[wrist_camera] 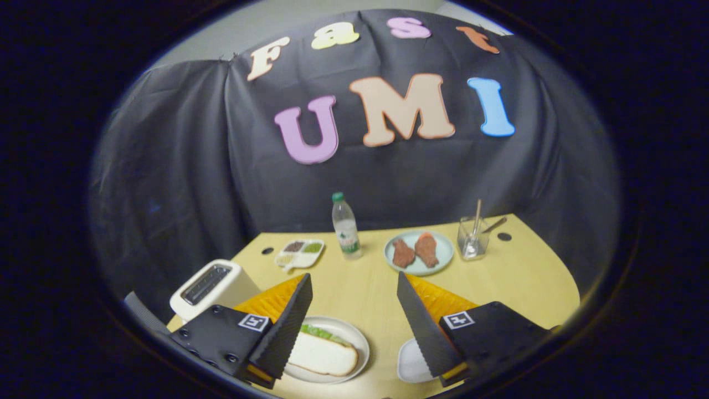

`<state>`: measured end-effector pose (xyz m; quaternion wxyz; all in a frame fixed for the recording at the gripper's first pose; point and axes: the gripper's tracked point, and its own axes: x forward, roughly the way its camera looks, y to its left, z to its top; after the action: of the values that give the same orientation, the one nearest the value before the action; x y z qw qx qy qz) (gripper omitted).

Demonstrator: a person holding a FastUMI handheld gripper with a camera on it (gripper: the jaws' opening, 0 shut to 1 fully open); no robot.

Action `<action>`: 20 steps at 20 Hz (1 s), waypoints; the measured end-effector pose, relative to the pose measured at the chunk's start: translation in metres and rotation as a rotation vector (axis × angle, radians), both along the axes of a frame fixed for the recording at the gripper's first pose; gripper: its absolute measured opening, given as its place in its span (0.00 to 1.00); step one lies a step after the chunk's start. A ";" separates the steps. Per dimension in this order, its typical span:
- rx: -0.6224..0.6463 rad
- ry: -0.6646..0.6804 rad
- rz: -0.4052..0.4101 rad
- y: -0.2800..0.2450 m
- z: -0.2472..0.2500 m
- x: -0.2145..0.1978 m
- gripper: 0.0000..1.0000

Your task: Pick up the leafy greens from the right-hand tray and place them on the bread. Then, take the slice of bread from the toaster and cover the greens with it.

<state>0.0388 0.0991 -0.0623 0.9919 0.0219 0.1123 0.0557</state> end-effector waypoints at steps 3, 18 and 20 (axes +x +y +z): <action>0.047 -0.128 -0.028 -0.011 0.056 -0.006 0.97; -0.018 -0.291 -0.076 -0.045 0.129 -0.043 0.97; -0.022 -0.285 -0.074 -0.044 0.126 -0.043 0.97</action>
<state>-0.0041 0.0555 0.0639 0.9993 0.0072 -0.0299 0.0202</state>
